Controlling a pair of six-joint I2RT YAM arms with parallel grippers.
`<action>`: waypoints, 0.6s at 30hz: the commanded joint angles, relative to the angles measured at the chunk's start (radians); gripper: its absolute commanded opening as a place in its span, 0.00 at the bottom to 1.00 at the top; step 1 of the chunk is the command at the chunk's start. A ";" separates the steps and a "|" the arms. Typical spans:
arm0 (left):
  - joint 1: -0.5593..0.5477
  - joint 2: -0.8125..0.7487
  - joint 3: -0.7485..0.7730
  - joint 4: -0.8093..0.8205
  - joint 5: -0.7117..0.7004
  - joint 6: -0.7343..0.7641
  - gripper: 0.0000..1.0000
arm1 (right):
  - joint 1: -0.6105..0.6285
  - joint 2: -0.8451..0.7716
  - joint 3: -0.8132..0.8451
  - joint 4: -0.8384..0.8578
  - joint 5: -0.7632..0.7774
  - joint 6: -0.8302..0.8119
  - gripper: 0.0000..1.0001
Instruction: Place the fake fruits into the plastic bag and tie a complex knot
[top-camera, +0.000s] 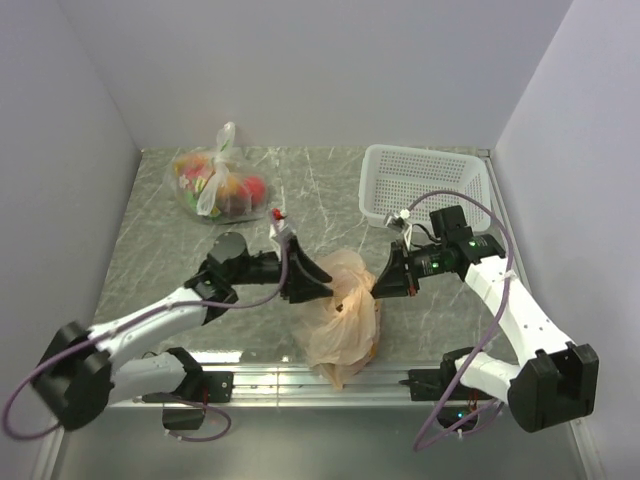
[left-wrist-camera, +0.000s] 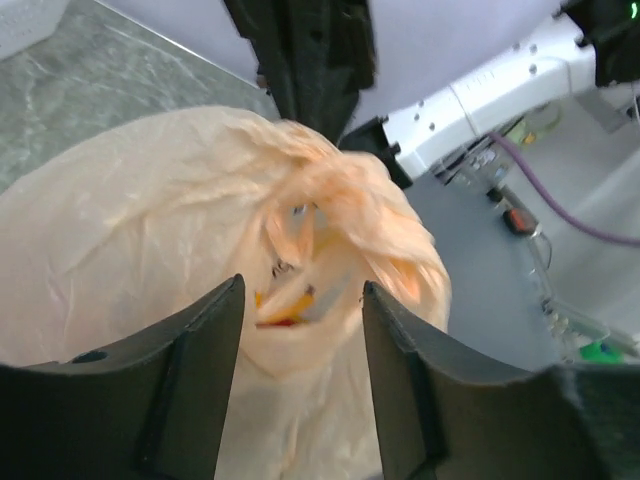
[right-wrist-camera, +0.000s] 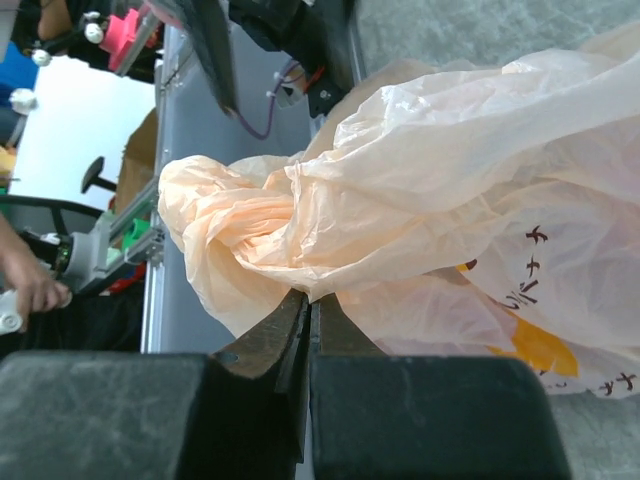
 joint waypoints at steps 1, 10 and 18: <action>0.021 -0.129 0.027 -0.383 0.069 0.320 0.57 | 0.003 0.028 0.046 0.051 -0.074 -0.009 0.00; -0.008 -0.168 0.097 -0.569 -0.087 0.595 0.69 | 0.086 0.066 0.047 0.278 -0.077 0.156 0.00; -0.177 -0.133 0.136 -0.521 -0.152 0.683 0.72 | 0.115 0.012 0.003 0.412 0.035 0.284 0.00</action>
